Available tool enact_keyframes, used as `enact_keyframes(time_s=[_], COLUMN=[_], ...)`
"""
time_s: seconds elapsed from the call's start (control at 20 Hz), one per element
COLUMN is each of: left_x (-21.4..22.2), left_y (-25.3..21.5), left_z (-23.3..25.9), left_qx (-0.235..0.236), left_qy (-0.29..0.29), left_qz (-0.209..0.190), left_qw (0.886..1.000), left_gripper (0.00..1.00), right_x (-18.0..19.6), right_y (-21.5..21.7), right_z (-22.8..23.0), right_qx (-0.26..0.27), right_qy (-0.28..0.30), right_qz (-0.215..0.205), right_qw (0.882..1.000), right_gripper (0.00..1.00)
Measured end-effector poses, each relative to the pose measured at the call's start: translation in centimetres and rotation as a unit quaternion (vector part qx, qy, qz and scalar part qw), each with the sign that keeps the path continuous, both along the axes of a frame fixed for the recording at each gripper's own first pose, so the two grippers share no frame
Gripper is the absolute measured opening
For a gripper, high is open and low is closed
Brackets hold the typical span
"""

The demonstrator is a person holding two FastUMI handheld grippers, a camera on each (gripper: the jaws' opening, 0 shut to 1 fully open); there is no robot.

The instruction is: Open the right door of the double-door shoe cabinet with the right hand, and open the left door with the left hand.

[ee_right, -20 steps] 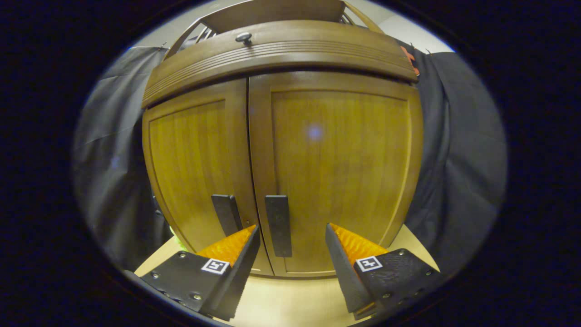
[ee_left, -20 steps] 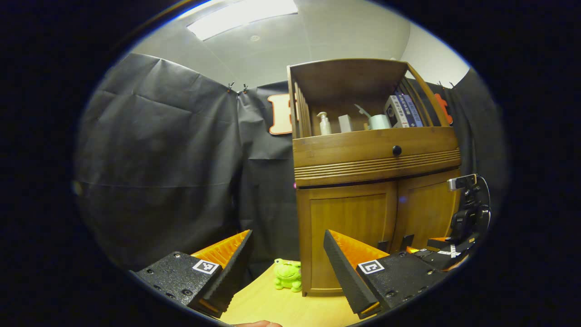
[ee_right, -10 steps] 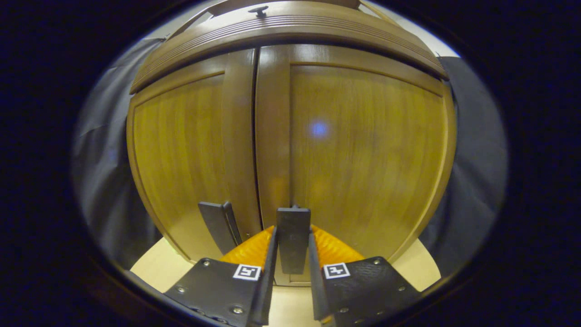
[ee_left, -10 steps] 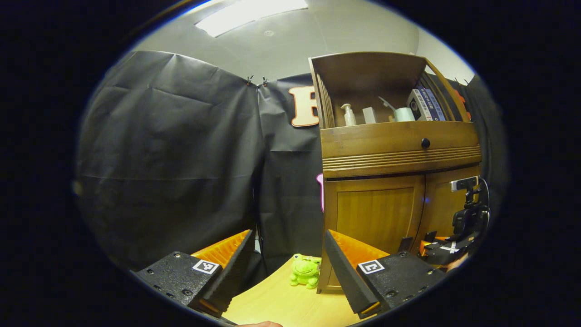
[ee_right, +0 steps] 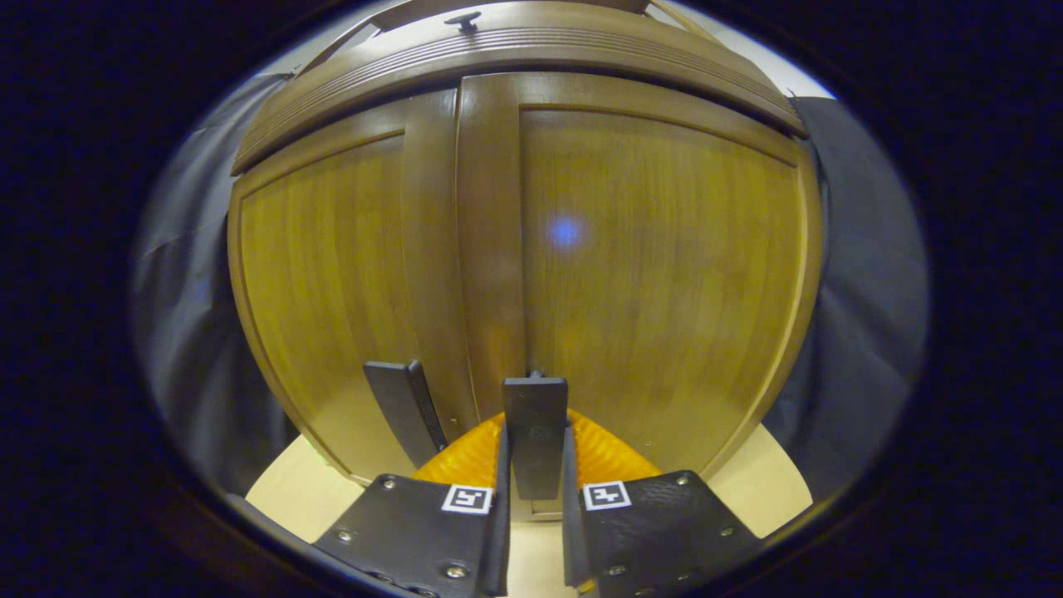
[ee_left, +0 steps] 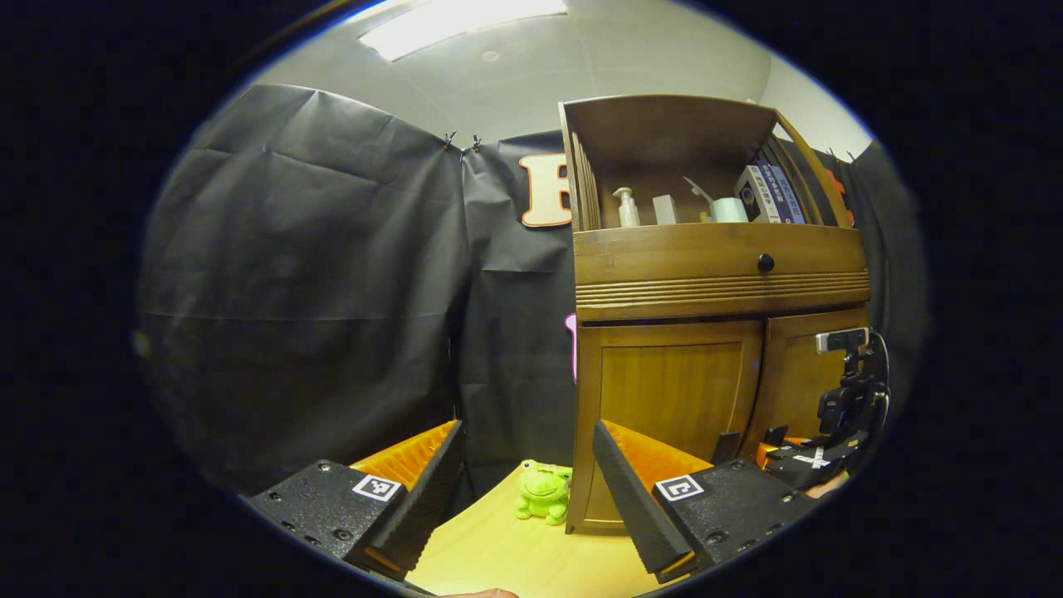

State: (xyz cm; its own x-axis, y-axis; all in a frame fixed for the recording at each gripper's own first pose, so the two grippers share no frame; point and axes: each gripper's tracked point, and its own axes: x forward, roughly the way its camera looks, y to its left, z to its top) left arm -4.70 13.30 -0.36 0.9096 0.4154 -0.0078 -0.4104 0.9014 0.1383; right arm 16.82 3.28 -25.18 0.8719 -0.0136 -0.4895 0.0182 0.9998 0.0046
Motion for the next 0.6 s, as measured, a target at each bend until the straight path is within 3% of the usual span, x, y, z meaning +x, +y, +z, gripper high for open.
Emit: enact_keyframes(time_s=[0.25, 0.6], left_x=[-0.2, 0.4], left_y=[-1.2, -4.2], left_z=[-0.6, -1.1], left_qx=[-0.015, -0.033], left_qy=[0.006, 0.008], left_qz=[-0.023, -0.072], left_qw=[1.000, 0.997], left_gripper=[0.95, 0.92], right_x=[0.2, 0.1], right_y=[0.0, 0.0], right_z=[-0.3, -0.5], right_qx=[0.006, 0.014], right_qy=[0.002, 0.008], right_qz=[-0.003, -0.016], right_qw=[1.000, 1.000], right_gripper=[0.25, 0.25])
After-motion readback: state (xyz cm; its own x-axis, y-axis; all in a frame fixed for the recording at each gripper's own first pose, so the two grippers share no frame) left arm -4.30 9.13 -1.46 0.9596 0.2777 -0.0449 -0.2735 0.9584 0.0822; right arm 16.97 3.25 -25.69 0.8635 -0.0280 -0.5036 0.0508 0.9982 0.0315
